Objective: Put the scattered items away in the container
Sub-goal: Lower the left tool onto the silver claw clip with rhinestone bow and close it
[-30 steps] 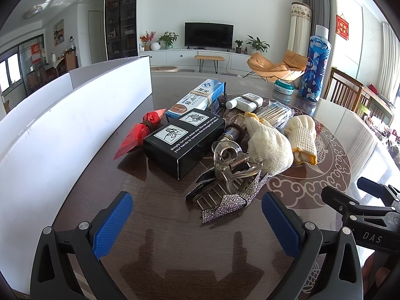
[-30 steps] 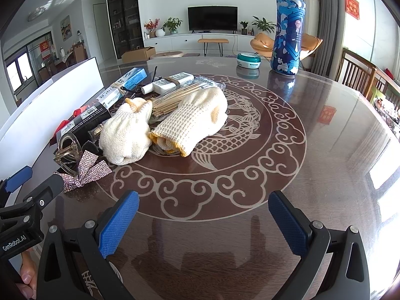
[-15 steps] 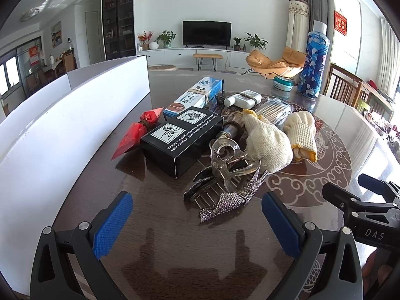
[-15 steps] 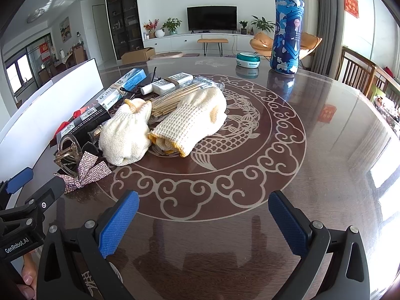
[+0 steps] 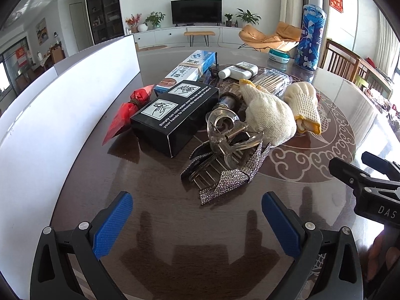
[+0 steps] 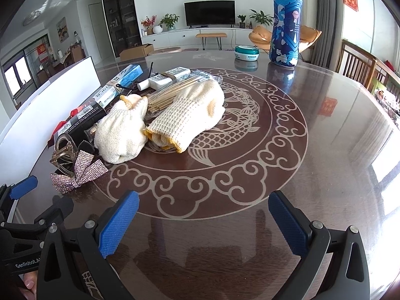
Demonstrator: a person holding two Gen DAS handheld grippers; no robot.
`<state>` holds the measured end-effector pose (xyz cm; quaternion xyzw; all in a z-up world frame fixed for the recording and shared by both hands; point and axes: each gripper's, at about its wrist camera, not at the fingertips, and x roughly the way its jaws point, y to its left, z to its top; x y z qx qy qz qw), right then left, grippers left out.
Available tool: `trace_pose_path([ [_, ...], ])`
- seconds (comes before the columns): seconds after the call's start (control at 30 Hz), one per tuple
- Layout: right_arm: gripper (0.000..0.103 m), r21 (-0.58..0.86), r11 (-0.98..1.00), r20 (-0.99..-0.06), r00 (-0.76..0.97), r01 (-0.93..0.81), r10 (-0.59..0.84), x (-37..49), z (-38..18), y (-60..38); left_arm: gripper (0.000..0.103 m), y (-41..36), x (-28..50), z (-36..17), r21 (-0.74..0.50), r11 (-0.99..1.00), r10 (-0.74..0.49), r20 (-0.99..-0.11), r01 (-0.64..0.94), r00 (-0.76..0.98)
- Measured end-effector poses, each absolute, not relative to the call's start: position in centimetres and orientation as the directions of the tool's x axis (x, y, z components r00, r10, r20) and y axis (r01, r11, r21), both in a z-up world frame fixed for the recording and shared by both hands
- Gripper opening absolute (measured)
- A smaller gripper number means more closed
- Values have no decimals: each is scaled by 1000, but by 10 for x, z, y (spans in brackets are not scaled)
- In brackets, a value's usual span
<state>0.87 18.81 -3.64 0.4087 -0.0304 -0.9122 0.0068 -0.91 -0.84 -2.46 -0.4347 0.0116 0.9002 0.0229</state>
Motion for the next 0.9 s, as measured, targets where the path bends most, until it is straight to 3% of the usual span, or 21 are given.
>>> trace_pose_path([
  [0.4,103,82,-997,-744,-666,-6,-57,7,-36,189,103,-33,-28,-22,1,-1000,-11,-799,17,-601],
  [0.6,103,84,-996,-742,-668,-8,-57,6,-36,189,103,-28,-36,-30,-51,-985,129,-846,-162,-517],
  [0.9,103,102,-995,-738,-672,-20,-62,7,-36,193,103,-5,-57,-35,-5,-959,149,-860,-284,-489],
])
